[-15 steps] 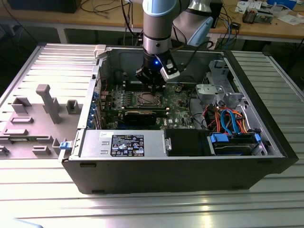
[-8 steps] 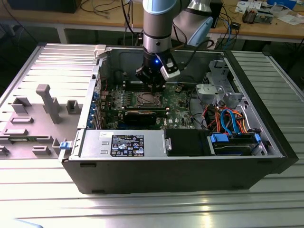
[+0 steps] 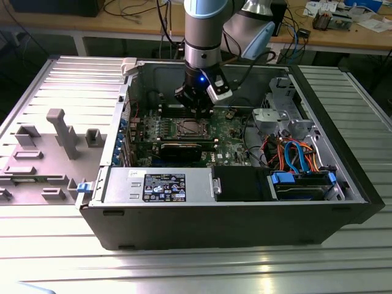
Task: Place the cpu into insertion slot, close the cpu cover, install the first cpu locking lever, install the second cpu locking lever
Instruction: 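Install the second cpu locking lever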
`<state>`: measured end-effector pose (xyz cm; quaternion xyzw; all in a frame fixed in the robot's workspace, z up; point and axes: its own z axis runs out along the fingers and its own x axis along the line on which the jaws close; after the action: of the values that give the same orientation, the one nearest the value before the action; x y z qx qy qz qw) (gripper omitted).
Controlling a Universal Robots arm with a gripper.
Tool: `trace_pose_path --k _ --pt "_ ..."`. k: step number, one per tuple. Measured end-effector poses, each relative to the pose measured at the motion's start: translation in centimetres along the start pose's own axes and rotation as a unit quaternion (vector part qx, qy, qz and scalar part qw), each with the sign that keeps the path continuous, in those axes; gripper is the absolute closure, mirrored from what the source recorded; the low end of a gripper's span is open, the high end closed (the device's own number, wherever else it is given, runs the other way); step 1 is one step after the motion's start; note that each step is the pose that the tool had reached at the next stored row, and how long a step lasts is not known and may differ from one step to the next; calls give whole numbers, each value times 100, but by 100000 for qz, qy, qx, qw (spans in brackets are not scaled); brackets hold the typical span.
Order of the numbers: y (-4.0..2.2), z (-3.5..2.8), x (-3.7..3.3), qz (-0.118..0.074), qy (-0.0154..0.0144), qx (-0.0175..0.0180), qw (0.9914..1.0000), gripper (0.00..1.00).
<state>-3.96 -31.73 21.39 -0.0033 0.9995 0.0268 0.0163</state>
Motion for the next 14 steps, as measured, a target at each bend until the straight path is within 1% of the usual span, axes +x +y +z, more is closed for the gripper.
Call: trace_pose_path --k 7,10,14 --pt "-55 -2 1 15 -7 -8 100000 89" --pt "-59 -9 1 12 -1 4 100000 89" --pt "-57 -44 -1 11 -6 -2 100000 89"
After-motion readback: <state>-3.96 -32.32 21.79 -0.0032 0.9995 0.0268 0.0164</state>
